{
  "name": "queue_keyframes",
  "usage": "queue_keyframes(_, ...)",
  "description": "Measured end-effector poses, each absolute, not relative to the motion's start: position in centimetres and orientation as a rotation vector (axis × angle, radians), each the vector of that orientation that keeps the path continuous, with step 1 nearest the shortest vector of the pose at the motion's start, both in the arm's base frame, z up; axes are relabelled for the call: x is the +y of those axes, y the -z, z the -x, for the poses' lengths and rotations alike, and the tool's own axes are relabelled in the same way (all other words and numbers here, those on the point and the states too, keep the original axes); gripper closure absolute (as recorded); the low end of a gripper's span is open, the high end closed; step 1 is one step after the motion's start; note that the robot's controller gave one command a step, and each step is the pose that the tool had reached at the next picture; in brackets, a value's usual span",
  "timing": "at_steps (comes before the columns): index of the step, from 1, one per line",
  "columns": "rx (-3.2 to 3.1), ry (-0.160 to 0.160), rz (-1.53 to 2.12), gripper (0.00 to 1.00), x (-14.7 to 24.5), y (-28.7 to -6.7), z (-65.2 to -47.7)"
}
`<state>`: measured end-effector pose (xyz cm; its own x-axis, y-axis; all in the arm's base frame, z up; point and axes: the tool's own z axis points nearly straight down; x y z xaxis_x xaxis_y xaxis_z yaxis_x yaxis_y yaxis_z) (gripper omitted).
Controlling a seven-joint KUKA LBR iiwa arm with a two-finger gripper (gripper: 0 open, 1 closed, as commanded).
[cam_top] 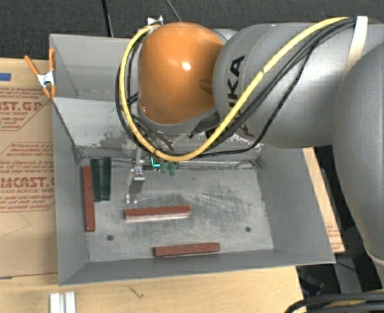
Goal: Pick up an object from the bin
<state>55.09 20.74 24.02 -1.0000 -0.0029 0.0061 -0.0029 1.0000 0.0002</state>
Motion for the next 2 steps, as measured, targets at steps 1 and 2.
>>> queue_keyframes(1, -3.143, 0.003, -0.002, 0.0, 20.6, -24.5, -55.3)
queue_keyframes(2, -3.111, -0.001, -0.41, 1.0, 17.2, -16.5, -48.7)
